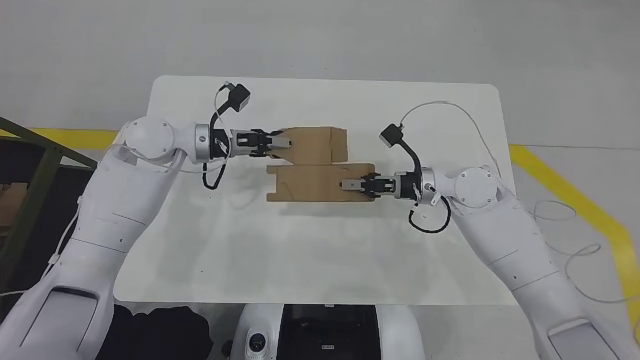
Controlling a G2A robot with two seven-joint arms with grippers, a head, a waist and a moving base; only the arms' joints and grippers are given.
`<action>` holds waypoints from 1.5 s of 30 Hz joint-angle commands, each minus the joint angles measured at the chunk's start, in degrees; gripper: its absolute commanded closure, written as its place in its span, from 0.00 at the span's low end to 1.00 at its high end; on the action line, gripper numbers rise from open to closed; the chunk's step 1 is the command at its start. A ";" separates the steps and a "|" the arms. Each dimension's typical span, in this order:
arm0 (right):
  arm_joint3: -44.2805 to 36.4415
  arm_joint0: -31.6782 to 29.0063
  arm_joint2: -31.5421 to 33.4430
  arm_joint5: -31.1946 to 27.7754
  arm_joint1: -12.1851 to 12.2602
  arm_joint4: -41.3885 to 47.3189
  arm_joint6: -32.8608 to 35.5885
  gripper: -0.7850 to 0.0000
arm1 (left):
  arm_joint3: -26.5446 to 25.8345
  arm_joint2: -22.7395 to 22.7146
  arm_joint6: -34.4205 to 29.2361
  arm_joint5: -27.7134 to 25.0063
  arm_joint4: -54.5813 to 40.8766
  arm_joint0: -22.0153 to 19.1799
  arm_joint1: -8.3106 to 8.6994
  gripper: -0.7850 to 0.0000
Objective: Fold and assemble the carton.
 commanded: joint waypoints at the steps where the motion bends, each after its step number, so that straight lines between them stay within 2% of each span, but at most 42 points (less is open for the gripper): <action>1: -0.04 0.00 0.02 0.05 0.01 -0.03 -0.01 1.00 | -0.05 0.01 0.07 0.07 0.13 0.01 0.00 0.90; 2: -0.06 0.00 0.03 0.07 0.01 -0.03 0.00 1.00 | -0.05 0.00 0.20 0.18 0.19 0.02 0.00 0.92; 3: -0.08 0.00 0.04 0.09 0.01 -0.03 0.00 1.00 | -0.11 0.00 0.25 0.22 0.21 0.04 0.00 1.00; 5: -0.10 0.00 0.06 0.11 0.02 -0.02 0.01 1.00 | -0.13 -0.03 0.34 0.37 0.09 0.05 0.00 1.00; 6: -0.07 0.02 0.06 0.17 0.03 -0.11 0.03 0.76 | -0.14 -0.09 0.40 0.38 -0.02 0.03 0.00 1.00; 8: 0.06 0.11 0.16 0.29 0.06 -0.46 -0.16 0.44 | -0.21 -0.17 0.36 0.43 -0.41 0.05 -0.01 1.00; 9: 0.28 0.21 0.24 0.44 0.10 -1.06 -0.36 0.00 | -0.27 -0.21 0.17 0.37 -0.75 0.07 -0.02 1.00; 17: 0.28 0.09 4.07 0.95 1.33 -13.54 -9.54 0.00 | 0.31 -1.07 -1.36 0.05 -4.18 0.16 -0.01 1.00; 20: -2.20 -1.40 7.01 -1.67 2.02 -11.80 -10.61 0.00 | 0.41 -1.25 -1.83 -0.55 -4.66 0.32 0.01 1.00; 26: -7.58 -3.61 9.19 -6.43 2.67 -2.66 -5.99 0.00 | 0.61 -0.95 -2.65 -2.04 -5.14 0.80 -0.06 1.00; 30: -7.43 -3.22 6.94 -6.94 2.24 0.74 -3.65 0.00 | 0.55 -0.82 -3.32 -2.87 -6.16 0.94 -0.15 1.00; 45: 0.57 3.29 -3.16 -10.76 -1.42 7.98 -2.71 0.00 | -0.60 -0.19 -6.76 -3.47 -9.17 1.26 -0.34 1.00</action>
